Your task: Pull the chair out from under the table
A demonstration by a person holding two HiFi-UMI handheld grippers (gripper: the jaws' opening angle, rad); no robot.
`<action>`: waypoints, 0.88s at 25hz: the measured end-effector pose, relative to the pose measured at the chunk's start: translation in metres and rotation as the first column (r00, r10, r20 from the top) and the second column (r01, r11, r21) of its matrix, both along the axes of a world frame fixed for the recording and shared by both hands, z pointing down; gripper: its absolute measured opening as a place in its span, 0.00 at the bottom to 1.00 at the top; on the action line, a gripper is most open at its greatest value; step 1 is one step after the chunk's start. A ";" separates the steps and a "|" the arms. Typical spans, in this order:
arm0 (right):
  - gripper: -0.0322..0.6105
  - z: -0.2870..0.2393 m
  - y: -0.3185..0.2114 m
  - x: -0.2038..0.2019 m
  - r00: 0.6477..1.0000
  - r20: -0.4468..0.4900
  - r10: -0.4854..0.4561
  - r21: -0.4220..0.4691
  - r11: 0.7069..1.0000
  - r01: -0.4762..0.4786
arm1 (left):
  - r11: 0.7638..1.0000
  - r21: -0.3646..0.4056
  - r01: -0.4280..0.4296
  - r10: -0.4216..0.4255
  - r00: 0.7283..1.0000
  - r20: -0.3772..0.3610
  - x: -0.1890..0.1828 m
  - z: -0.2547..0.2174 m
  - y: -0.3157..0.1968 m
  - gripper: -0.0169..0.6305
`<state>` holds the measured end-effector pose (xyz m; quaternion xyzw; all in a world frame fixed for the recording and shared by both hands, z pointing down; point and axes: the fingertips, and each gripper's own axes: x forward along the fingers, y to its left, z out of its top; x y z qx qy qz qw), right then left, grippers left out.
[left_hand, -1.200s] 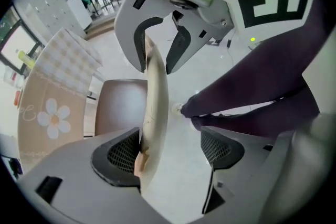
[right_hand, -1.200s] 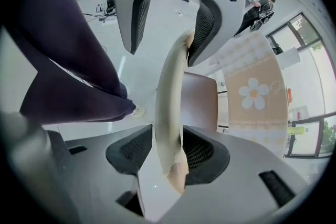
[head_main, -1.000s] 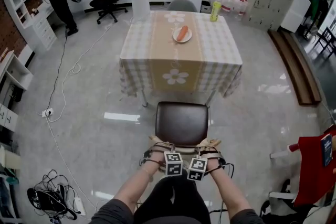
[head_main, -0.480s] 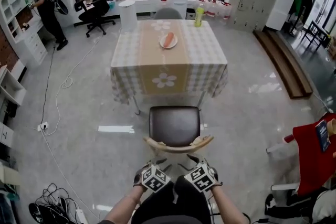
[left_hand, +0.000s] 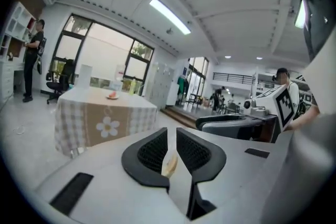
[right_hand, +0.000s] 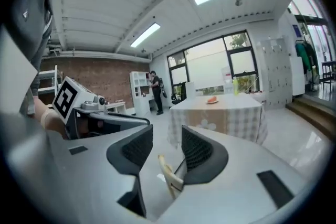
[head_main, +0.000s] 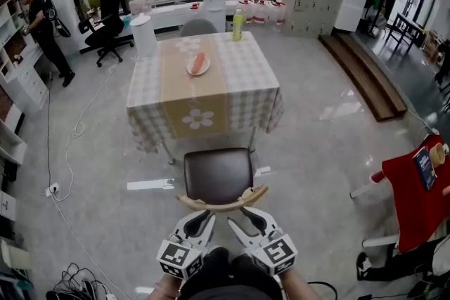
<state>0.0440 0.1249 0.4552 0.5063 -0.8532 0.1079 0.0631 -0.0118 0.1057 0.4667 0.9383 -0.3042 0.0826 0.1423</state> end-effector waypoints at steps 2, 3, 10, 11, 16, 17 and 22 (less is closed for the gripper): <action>0.16 -0.018 0.002 0.021 0.994 0.077 0.080 0.067 0.994 -0.085 | 0.999 0.048 0.022 -0.020 0.999 -0.037 0.009 -0.016 0.003 0.05; 0.12 -0.026 0.003 0.031 0.985 0.133 0.112 0.081 0.989 -0.124 | 0.998 0.061 0.032 -0.029 0.998 -0.055 0.014 -0.021 0.005 0.04; 0.08 -0.044 0.001 0.047 0.931 0.263 0.255 0.094 0.953 -0.287 | 0.995 0.039 0.089 -0.085 0.993 -0.088 0.030 -0.020 0.008 0.04; 0.08 -0.042 0.002 0.044 0.932 0.244 0.268 0.089 0.951 -0.297 | 0.996 0.044 0.083 -0.080 0.994 -0.075 0.031 -0.020 0.010 0.04; 0.07 -0.031 0.009 0.036 0.933 0.193 0.303 0.054 0.946 -0.318 | 0.996 0.056 0.074 -0.070 0.995 -0.074 0.033 -0.019 0.018 0.04; 0.07 -0.030 0.010 0.035 0.934 0.188 0.304 0.050 0.947 -0.318 | 0.995 0.056 0.082 -0.078 0.994 -0.074 0.031 -0.018 0.017 0.04; 0.07 -0.029 0.008 0.024 0.947 0.162 0.276 0.062 0.955 -0.289 | 0.991 0.077 0.111 -0.107 0.993 -0.046 0.021 -0.017 0.015 0.04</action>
